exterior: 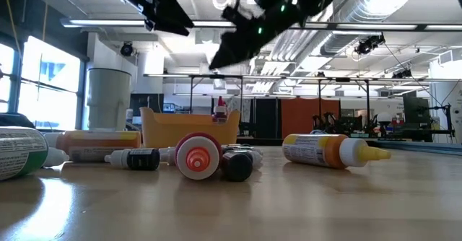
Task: Pick & Place food coloring
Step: Put the large yellow food coloring bottle into the yellow bin
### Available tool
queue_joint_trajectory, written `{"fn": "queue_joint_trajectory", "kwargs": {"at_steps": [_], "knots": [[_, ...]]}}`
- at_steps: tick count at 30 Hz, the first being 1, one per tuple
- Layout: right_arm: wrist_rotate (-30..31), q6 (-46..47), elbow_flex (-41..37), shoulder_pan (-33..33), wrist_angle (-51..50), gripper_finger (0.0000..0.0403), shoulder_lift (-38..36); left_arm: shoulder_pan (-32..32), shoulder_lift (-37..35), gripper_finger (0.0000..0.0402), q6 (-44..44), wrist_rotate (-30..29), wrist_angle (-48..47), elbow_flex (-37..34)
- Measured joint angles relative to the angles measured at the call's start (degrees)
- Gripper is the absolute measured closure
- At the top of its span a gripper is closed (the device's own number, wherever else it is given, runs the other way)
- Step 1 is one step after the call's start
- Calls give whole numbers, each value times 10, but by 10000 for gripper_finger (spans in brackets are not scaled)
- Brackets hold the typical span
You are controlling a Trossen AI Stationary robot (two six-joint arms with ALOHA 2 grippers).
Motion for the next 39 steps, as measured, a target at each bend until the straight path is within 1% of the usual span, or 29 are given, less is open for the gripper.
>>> {"fn": "queue_joint_trajectory", "kwargs": {"at_steps": [2, 4, 7, 9, 11, 13, 15, 18, 21, 23, 25, 30, 33, 36, 39], "knots": [[-3, 3, 1, 21, -10, 197, -24, 0, 0, 156, -2, 19, -31, 0], [-4, 11, 1, 45, -27, 197, -42, 0, 0, 156, -15, 54, -78, 0], [-6, 12, 1, 80, -49, 197, -54, 0, 0, 156, -45, 130, -169, 0], [-6, 12, 1, 101, -51, 197, -56, -2, 0, 156, -56, 189, -209, -9], [1, 10, 1, 118, -51, 197, -56, -19, 0, 156, -57, 245, -216, -30], [15, 1, 1, 131, -54, 197, -56, -46, 0, 156, -73, 282, -199, -51], [34, -4, 1, 142, -57, 197, -56, -77, 0, 156, -102, 289, -196, -61], [64, -6, 1, 152, -58, 197, -56, -127, 0, 156, -146, 278, -215, -62], [75, -17, 1, 155, -64, 197, -56, -176, 0, 156, -146, 277, -242, -62], [76, -17, 1, 155, -69, 197, -56, -207, -2, 156, -179, 238, -233, -62], [76, -15, 1, 155, -69, 197, -56, -239, -13, 156, -226, 171, -231, -62], [77, -15, 1, 155, -83, 197, -56, -351, -33, 156, -315, -42, -259, -62], [77, -15, 1, 155, -91, 197, -56, -433, -40, 156, -363, -150, -286, -62], [77, -15, 1, 155, -91, 197, -56, -514, -42, 156, -387, -236, -279, -76], [77, -16, 1, 155, -91, 197, -56, -580, -42, 156, -422, -299, -263, -117]]}}
